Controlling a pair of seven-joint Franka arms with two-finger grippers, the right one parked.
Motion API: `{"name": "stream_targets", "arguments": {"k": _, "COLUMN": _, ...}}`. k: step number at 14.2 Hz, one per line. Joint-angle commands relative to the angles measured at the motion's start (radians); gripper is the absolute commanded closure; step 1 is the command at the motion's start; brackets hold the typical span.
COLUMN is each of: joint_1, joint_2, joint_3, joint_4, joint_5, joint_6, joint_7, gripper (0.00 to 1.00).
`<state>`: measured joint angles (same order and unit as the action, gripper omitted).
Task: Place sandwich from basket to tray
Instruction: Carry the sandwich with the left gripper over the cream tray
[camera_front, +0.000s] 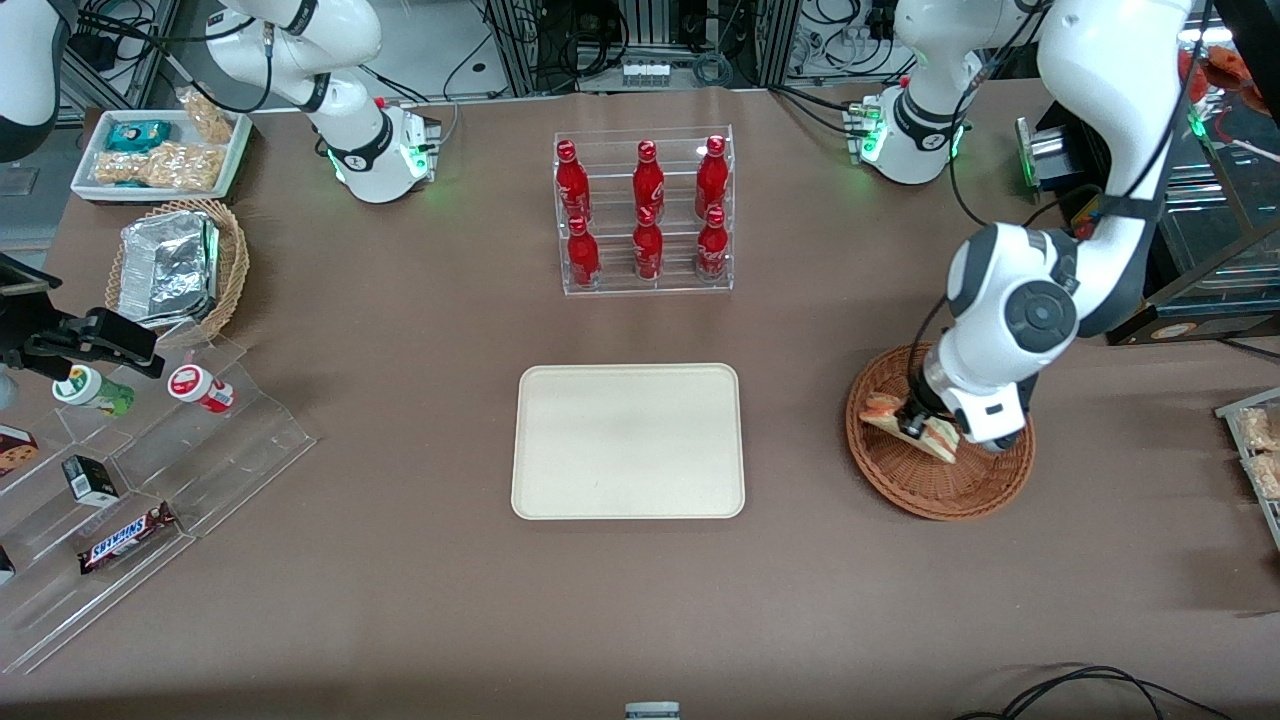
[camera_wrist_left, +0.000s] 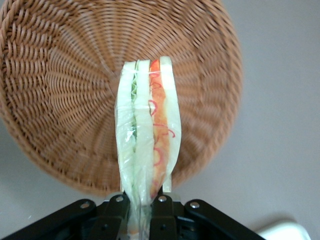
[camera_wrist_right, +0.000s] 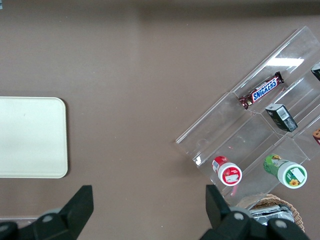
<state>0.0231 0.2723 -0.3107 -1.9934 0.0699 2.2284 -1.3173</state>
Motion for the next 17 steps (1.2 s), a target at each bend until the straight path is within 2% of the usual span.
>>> {"name": "stream_targets", "arguments": {"k": 1, "joint_1": -0.104, "joint_2": -0.019, "joint_3": -0.013, "joint_4": 0.063, "joint_5": 0.016, "joint_6": -0.053, "joint_7": 0.1, "gripper": 0.93}}
{"name": "stream_targets", "arguments": {"k": 5, "joint_1": -0.265, "joint_2": 0.039, "joint_3": -0.018, "joint_4": 0.149, "joint_5": 0.016, "joint_6": -0.049, "joint_7": 0.148, "gripper": 0.91}}
{"name": "stream_targets", "arguments": {"k": 7, "joint_1": -0.368, "joint_2": 0.114, "joint_3": -0.018, "joint_4": 0.23, "joint_5": 0.018, "joint_6": -0.047, "joint_7": 0.148, "gripper": 0.9}}
{"name": "stream_targets", "arguments": {"k": 9, "joint_1": -0.434, "joint_2": 0.198, "joint_3": -0.016, "joint_4": 0.319, "joint_5": 0.019, "joint_6": -0.047, "joint_7": 0.154, "gripper": 0.84}}
{"name": "stream_targets", "arguments": {"k": 13, "joint_1": -0.52, "joint_2": 0.367, "joint_3": -0.016, "joint_4": 0.487, "joint_5": 0.021, "joint_6": -0.042, "joint_7": 0.167, "gripper": 0.83}}
{"name": "stream_targets", "arguments": {"k": 15, "joint_1": -0.535, "joint_2": 0.432, "joint_3": -0.018, "joint_4": 0.534, "joint_5": 0.095, "joint_6": -0.035, "joint_7": 0.203, "gripper": 0.8}}
{"name": "stream_targets", "arguments": {"k": 17, "joint_1": -0.537, "joint_2": 0.467, "joint_3": -0.018, "joint_4": 0.533, "joint_5": 0.11, "joint_6": 0.049, "joint_7": 0.274, "gripper": 0.77}}
